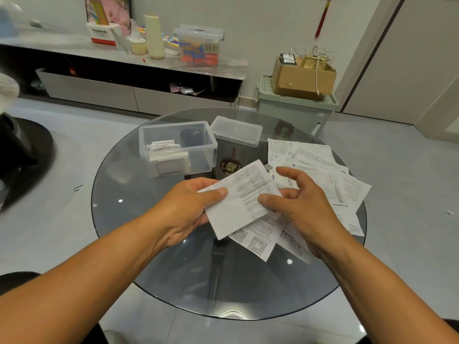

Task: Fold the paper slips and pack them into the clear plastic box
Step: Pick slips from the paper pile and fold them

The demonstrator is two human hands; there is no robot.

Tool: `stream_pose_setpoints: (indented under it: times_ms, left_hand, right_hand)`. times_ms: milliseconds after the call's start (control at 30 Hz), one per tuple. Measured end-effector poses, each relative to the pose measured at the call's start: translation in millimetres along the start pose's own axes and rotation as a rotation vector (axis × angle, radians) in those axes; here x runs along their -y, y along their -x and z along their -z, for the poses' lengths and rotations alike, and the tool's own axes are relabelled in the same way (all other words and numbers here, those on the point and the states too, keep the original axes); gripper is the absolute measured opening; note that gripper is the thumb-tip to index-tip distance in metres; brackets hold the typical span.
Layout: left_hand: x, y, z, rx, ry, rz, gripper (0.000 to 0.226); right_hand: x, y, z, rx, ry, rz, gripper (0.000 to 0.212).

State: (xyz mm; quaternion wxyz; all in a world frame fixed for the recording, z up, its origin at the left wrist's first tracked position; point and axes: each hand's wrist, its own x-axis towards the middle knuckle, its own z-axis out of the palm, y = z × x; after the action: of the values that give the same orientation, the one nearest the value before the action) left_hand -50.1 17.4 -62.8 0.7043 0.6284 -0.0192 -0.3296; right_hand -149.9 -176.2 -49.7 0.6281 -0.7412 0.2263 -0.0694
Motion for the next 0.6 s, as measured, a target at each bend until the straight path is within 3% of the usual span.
stream_pose_setpoints:
  times_ms: [100,200,367,500,600]
  left_hand:
    - [2.3,1.4,-3.2,0.016,-0.143,0.034,0.01]
    - [2.8,3.1,-7.6,0.026,-0.055,0.114,0.015]
    - [-7.5,4.9,-6.8,0.015,0.137,0.177,0.031]
    - [-12.3,3.3,-0.8,0.184,0.221,0.238,0.065]
    - [-11.0,2.7,0.0,0.129,0.082,0.152,0.033]
  right_hand:
    - [1.3,2.0,-1.9,-0.097,0.051,0.181,0.043]
    - [-1.7,3.9,-7.2,-0.06,0.11,0.291,0.017]
    - [-11.9,8.5,-13.9,0.096,0.277,0.371,0.02]
    - [-13.3,11.0,-13.2,0.129,0.387,0.343,0.02]
    - [-8.3,15.2,-12.3,0.207,0.426,0.354,0.018]
